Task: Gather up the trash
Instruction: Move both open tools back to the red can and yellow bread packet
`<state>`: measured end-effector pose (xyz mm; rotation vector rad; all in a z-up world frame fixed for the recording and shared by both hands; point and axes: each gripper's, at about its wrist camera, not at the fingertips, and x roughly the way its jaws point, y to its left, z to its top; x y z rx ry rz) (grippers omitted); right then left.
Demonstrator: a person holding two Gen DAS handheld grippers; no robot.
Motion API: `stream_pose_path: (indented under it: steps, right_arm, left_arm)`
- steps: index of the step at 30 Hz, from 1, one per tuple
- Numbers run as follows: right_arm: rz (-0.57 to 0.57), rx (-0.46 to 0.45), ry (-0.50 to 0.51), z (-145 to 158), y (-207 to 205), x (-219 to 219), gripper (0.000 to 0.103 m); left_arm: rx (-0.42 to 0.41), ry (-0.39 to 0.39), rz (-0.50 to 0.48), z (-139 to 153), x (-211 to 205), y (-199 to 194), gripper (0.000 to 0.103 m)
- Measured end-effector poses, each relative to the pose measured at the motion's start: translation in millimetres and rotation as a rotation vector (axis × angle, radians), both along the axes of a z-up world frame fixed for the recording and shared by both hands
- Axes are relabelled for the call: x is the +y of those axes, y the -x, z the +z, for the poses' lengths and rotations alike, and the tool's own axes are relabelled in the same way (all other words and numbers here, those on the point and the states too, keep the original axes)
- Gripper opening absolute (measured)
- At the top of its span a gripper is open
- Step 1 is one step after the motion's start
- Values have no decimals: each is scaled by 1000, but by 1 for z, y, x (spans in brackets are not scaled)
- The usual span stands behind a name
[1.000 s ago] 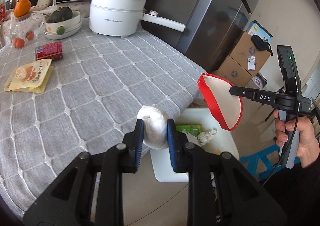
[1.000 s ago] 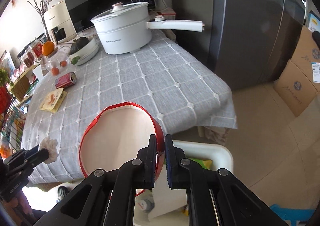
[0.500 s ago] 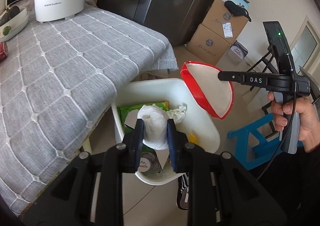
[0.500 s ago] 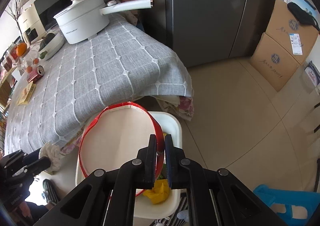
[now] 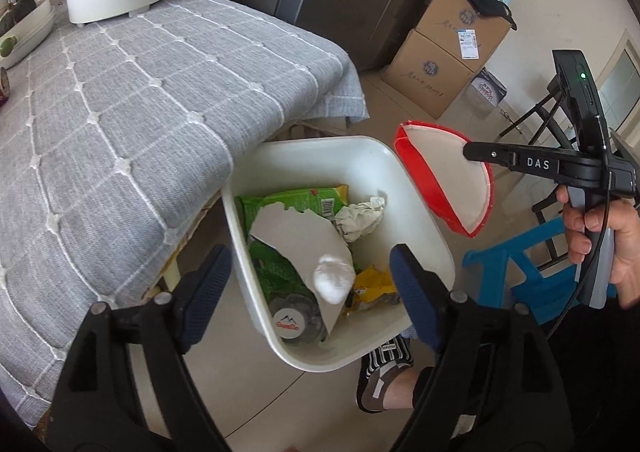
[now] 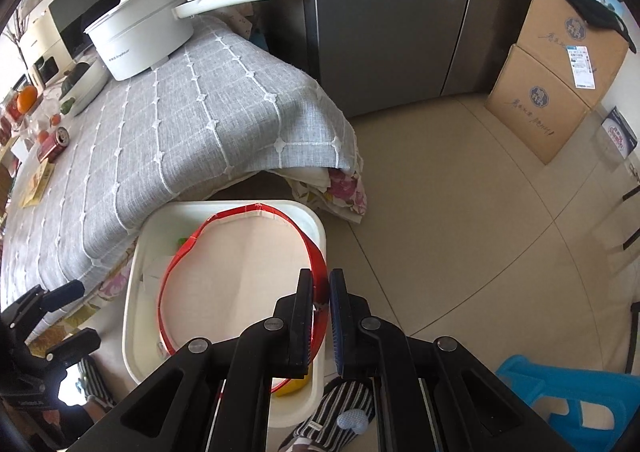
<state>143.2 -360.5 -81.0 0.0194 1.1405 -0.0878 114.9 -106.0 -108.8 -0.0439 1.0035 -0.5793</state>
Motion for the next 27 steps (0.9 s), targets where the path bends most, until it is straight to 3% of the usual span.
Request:
stream_pose_path:
  steps: [3,12,15,16,17,21,23,27]
  right_arm:
    - [9,2,2,-1,-2,6,9]
    - [26,15,-8,-6,-15,26,12]
    - [7,31,-45,-7,-22,29,37]
    - [-3,26,-55,-5,-23,31,54]
    - [-9,16,-63,-3,-24,33,63]
    - [0,-8,-76,10,-32,52,65]
    - [-3,-29,-92,18,-37,62,71]
    - [16,-64,-117,29,-48,91,76]
  left_arm:
    - [-23,-36,54,5,13,-1,96]
    - [-64,-57,181,20,58,-3,101]
    - [-80,-69,224,25,73,-3,102]
    - [-83,-73,239,25,78,-3,102]
    - [-85,-80,257,26,83,-5,102]
    - [-85,-83,319,32,100,-14,102]
    - [-101,-95,360,36,111,-16,102]
    - [-86,-28,446,40,143,-22,102]
